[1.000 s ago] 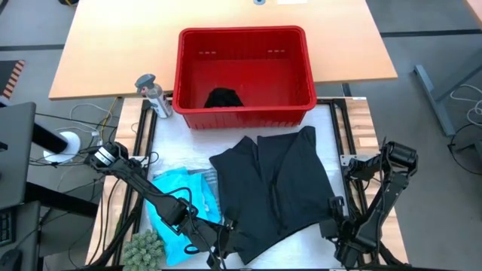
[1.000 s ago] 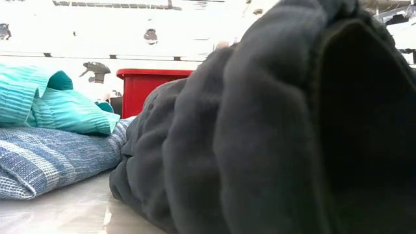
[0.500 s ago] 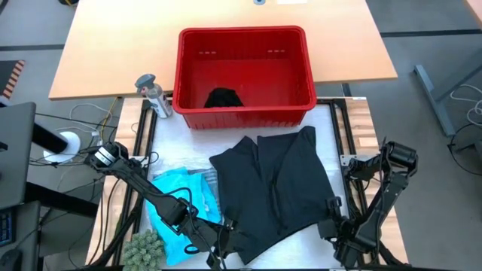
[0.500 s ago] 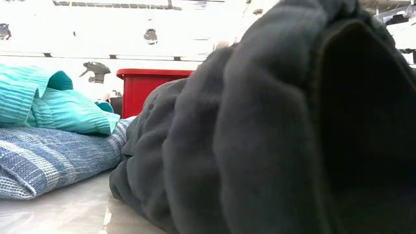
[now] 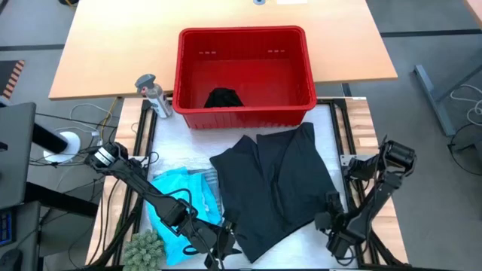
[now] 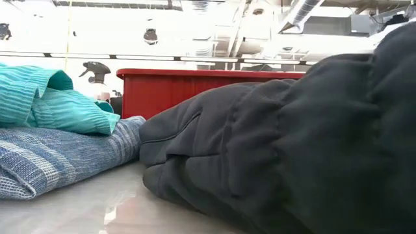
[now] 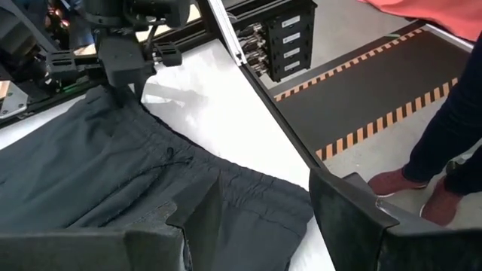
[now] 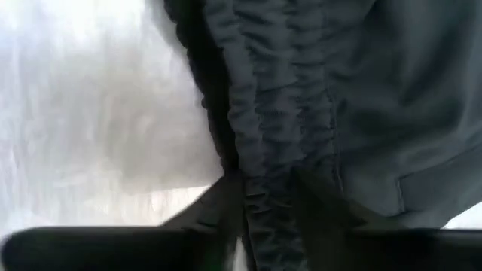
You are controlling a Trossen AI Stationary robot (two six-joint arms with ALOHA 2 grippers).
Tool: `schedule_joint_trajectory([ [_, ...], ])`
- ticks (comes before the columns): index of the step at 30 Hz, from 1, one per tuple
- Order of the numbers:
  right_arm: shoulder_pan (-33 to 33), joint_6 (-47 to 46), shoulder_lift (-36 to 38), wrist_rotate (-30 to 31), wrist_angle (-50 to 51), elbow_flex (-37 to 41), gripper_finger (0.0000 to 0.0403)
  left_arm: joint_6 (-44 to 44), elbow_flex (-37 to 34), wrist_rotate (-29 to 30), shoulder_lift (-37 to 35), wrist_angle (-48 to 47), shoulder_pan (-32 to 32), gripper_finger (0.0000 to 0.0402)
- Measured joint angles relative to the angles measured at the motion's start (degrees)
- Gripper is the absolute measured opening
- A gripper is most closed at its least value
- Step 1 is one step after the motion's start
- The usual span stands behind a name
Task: Fold Laundry from Bin
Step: Fold the black shorts from the red organizer bin
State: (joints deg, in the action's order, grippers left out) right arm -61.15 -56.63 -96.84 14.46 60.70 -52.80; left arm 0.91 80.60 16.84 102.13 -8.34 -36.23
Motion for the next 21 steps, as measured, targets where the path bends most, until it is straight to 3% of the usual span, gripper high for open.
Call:
schedule_joint_trajectory([
  [7,5.4,-0.9,0.0,-2.2,3.0,0.4,0.0020,0.0,0.0,0.0,0.0,0.0,0.0,0.0187],
  [13,10.3,-2.6,2.5,-1.6,11.2,-4.2,0.0014,2.0,0.0,0.3,0.0,1.3,0.2,0.0187],
  [21,15.3,-17.5,15.2,0.8,17.2,-8.2,0.0014,4.9,0.0,4.8,0.0,3.2,0.3,0.0187],
])
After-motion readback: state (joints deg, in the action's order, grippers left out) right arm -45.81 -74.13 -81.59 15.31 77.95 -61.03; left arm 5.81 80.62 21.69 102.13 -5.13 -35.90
